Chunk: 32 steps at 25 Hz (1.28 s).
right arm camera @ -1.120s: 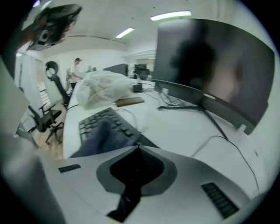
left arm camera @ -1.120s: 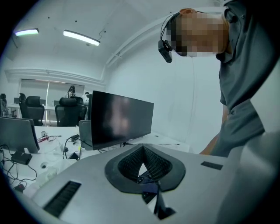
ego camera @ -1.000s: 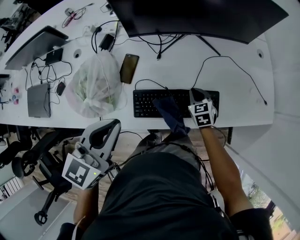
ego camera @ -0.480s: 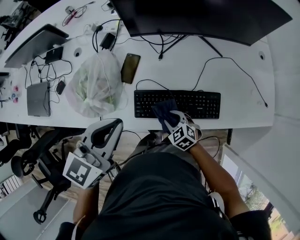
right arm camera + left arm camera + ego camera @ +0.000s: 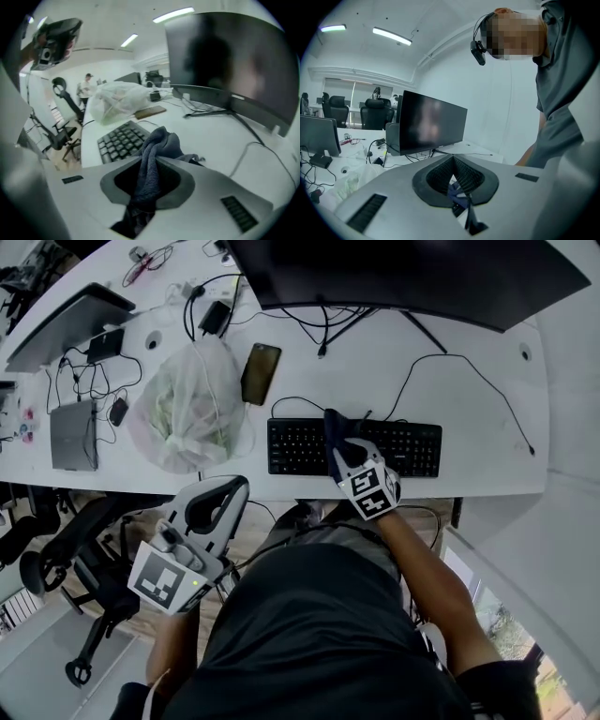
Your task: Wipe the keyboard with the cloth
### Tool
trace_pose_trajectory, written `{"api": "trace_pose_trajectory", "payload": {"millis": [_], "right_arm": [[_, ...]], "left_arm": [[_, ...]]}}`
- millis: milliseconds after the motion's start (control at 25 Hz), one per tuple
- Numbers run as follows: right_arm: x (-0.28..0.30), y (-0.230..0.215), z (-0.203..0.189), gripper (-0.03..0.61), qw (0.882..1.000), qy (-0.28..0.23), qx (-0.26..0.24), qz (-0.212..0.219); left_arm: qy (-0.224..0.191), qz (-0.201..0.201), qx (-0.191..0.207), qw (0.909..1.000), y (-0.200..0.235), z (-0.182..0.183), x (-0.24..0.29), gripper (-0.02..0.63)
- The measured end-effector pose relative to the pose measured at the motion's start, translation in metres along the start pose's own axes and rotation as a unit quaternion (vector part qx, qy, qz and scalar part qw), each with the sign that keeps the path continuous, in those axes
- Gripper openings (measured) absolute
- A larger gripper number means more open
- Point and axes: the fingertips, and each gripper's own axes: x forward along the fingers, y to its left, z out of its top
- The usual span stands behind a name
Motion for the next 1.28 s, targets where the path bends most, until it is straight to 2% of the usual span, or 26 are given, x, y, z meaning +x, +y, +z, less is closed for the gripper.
{"api": "trace_pose_trajectory", "payload": {"millis": [40, 80, 240, 280, 320, 400, 440, 480, 520, 600, 680, 760, 800, 840, 920, 960, 1000, 1040, 1080, 1200, 1280], "right_arm": [[0.006, 0.013, 0.003, 0.063, 1.0, 0.0, -0.016, 0.023], [0.008, 0.011, 0.006, 0.063, 1.0, -0.002, -0.018, 0.024], [-0.004, -0.072, 0.016, 0.063, 0.994, -0.021, 0.049, -0.091], [-0.004, -0.076, 0.017, 0.063, 0.994, -0.023, 0.055, -0.093], [-0.002, -0.063, 0.017, 0.062, 0.996, -0.024, 0.051, -0.071], [0.005, -0.003, 0.013, 0.061, 1.0, -0.018, 0.001, 0.017], [0.007, 0.027, 0.008, 0.061, 0.998, -0.012, -0.03, 0.057], [0.005, 0.043, 0.003, 0.062, 0.996, -0.006, -0.048, 0.075], [0.0, 0.042, -0.002, 0.061, 0.997, -0.004, -0.045, 0.065], [-0.018, 0.0, -0.013, 0.063, 1.0, -0.003, 0.017, -0.015], [-0.042, -0.045, -0.032, 0.063, 0.99, 0.004, 0.084, -0.111], [-0.055, -0.054, -0.044, 0.063, 0.982, 0.007, 0.1, -0.16], [-0.052, -0.043, -0.044, 0.06, 0.983, 0.005, 0.092, -0.158], [-0.044, -0.023, -0.038, 0.058, 0.988, 0.001, 0.075, -0.136], [-0.021, 0.027, -0.023, 0.058, 0.999, -0.001, 0.015, -0.052], [-0.012, 0.047, -0.019, 0.058, 1.0, 0.003, -0.021, -0.013], [-0.009, 0.054, -0.019, 0.058, 0.999, 0.01, -0.049, 0.004], [-0.014, 0.048, -0.024, 0.058, 0.998, 0.017, -0.057, -0.006], [-0.024, 0.032, -0.032, 0.058, 0.998, 0.022, -0.039, -0.034], [-0.062, -0.027, -0.06, 0.058, 0.988, 0.032, 0.059, -0.14], [-0.061, -0.031, -0.058, 0.058, 0.984, 0.033, 0.057, -0.163]], "left_arm": [[0.0, -0.001, 0.001, 1.0, 0.0, 0.0, 0.0, 0.003], [0.004, 0.0, -0.003, 1.0, 0.001, 0.0, 0.0, 0.003], [0.013, 0.015, -0.023, 0.9995, 0.009, -0.003, -0.004, 0.003], [0.012, 0.017, -0.022, 0.9995, 0.012, -0.005, -0.005, 0.003], [0.01, 0.018, -0.02, 0.9996, 0.014, -0.006, -0.005, 0.003], [0.0, 0.012, -0.014, 0.9998, 0.015, -0.005, -0.004, 0.003], [-0.005, 0.007, -0.015, 0.9998, 0.014, -0.002, -0.002, 0.003], [-0.007, 0.003, -0.019, 0.9998, 0.013, 0.001, -0.001, 0.003], [-0.003, 0.004, -0.025, 0.9997, 0.014, 0.001, -0.001, 0.003], [0.004, 0.008, -0.03, 0.9995, 0.019, -0.002, -0.004, 0.003], [-0.002, 0.011, -0.027, 0.9996, 0.025, -0.002, -0.008, 0.003], [-0.01, 0.009, -0.021, 0.9997, 0.03, -0.003, -0.01, 0.003], [-0.012, 0.007, -0.021, 0.9997, 0.031, -0.004, -0.01, 0.003], [-0.013, 0.004, -0.021, 0.9997, 0.031, -0.005, -0.009, 0.003], [-0.015, -0.006, -0.019, 0.9997, 0.03, -0.005, -0.006, 0.003], [-0.016, -0.011, -0.016, 0.9997, 0.029, -0.003, -0.005, 0.003], [-0.017, -0.014, -0.013, 0.9997, 0.029, -0.002, -0.005, 0.003], [-0.018, -0.015, -0.011, 0.9997, 0.029, 0.0, -0.007, 0.003], [-0.02, -0.014, -0.01, 0.9996, 0.031, 0.002, -0.009, 0.003], [-0.024, -0.005, -0.016, 0.9996, 0.043, 0.0, -0.019, 0.003], [-0.025, 0.001, -0.023, 0.9994, 0.05, -0.006, -0.024, 0.003]]}}
